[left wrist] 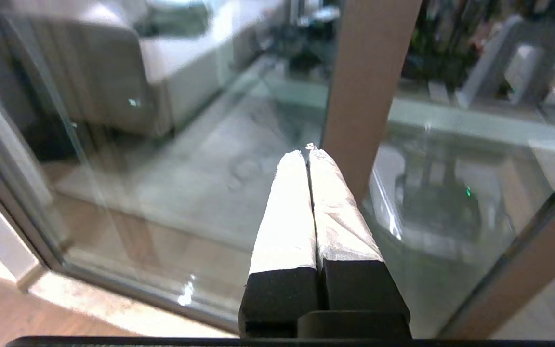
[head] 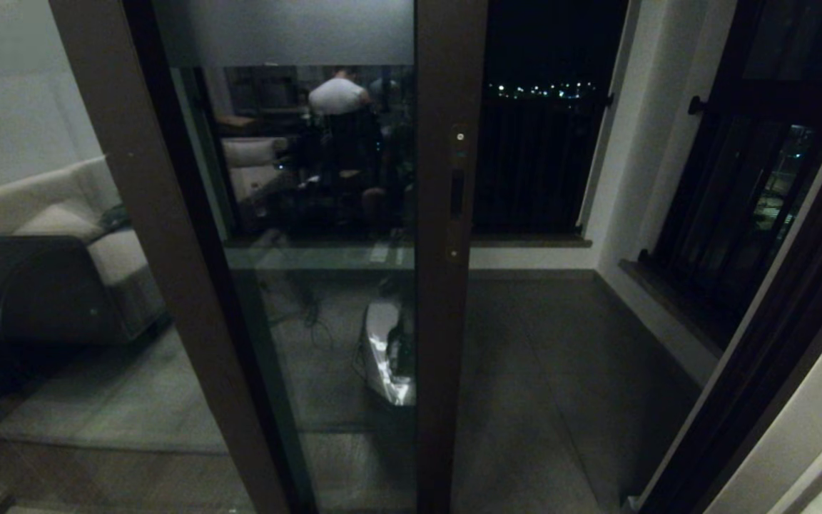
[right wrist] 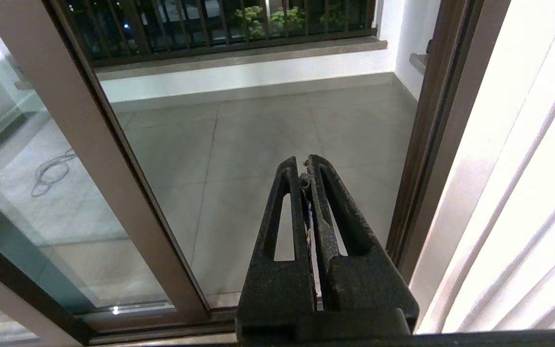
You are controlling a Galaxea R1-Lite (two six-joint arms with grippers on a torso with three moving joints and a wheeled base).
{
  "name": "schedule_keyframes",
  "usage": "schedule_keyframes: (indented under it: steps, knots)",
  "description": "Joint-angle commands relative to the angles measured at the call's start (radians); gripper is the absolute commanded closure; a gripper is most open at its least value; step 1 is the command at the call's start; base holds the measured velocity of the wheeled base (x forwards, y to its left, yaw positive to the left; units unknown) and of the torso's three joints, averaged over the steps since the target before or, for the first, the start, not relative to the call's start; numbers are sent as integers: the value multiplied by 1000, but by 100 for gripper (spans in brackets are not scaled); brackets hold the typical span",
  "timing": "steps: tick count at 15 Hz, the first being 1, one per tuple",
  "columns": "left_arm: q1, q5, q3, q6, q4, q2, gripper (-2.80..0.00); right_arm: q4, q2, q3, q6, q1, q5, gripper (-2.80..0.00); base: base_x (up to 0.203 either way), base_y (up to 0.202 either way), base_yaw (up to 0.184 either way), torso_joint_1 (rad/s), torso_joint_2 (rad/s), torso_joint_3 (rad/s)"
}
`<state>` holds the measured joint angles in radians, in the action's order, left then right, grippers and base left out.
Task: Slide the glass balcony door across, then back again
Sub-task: Close the slid door
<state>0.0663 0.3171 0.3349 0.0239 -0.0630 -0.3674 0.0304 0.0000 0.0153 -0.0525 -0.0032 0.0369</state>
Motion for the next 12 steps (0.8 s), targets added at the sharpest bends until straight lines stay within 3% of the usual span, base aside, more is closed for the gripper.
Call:
schedule_keyframes:
  steps: [1,3,5,10,12]
  knots:
    - [-39,-60,-127,-28,3,235,0,0,2,0,0,0,-1,0,0,0,0,0,0,0]
    - [-51,-208,-297,-70,11,347,0,0,2,0,-1,0,0,0,0,0,0,0,0,0]
    - [-59,-327,-339,-83,78,365,0,0,2,0,0,0,-2,0,0,0,0,0,0,0]
    - [-62,-338,-333,-77,88,369,0,0,2,0,0,0,-1,0,0,0,0,0,0,0]
    - [-62,-320,-335,-21,71,369,0,0,2,0,0,0,0,0,0,0,0,0,0,0]
